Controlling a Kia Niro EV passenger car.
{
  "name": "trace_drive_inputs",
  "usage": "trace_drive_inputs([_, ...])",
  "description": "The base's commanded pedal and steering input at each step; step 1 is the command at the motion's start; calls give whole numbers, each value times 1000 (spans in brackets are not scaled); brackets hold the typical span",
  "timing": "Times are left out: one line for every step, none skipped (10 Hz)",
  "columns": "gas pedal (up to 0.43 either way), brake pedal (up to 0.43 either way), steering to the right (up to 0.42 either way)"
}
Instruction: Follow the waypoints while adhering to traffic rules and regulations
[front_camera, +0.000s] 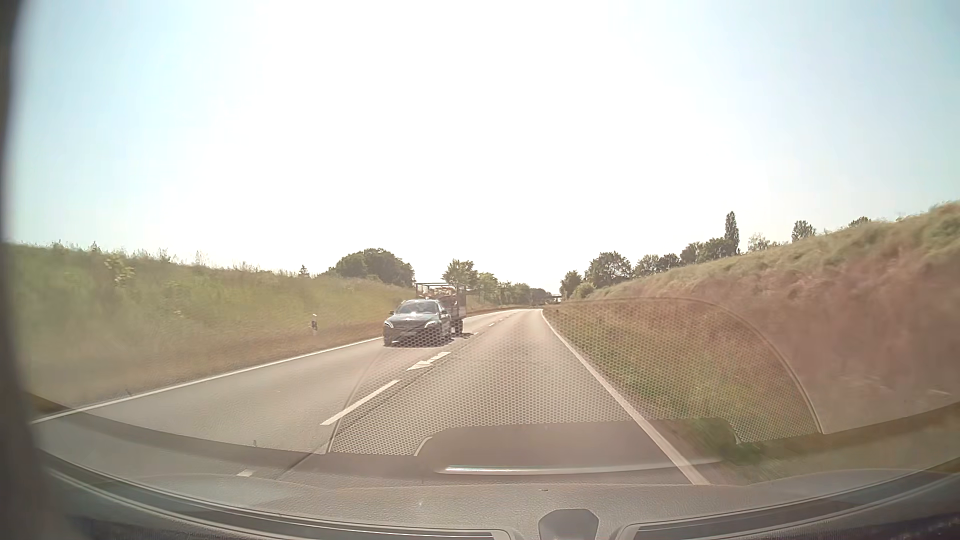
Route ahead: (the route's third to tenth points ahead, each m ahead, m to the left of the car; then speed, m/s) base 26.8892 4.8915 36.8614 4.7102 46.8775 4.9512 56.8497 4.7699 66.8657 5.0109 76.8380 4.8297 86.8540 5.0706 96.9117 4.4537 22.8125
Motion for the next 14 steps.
trace_drive_inputs([398, 6, 4])
trace_drive_inputs([398, 6, 4])
trace_drive_inputs([378, 6, 4])
trace_drive_inputs([370, 6, 3])
trace_drive_inputs([350, 6, 4])
trace_drive_inputs([350, 6, 4])
trace_drive_inputs([350, 6, 3])
trace_drive_inputs([339, 6, 3])
trace_drive_inputs([339, 6, 4])
trace_drive_inputs([339, 6, 3])
trace_drive_inputs([339, 6, 4])
trace_drive_inputs([339, 6, 4])
trace_drive_inputs([339, 6, 4])
trace_drive_inputs([339, 6, 4])
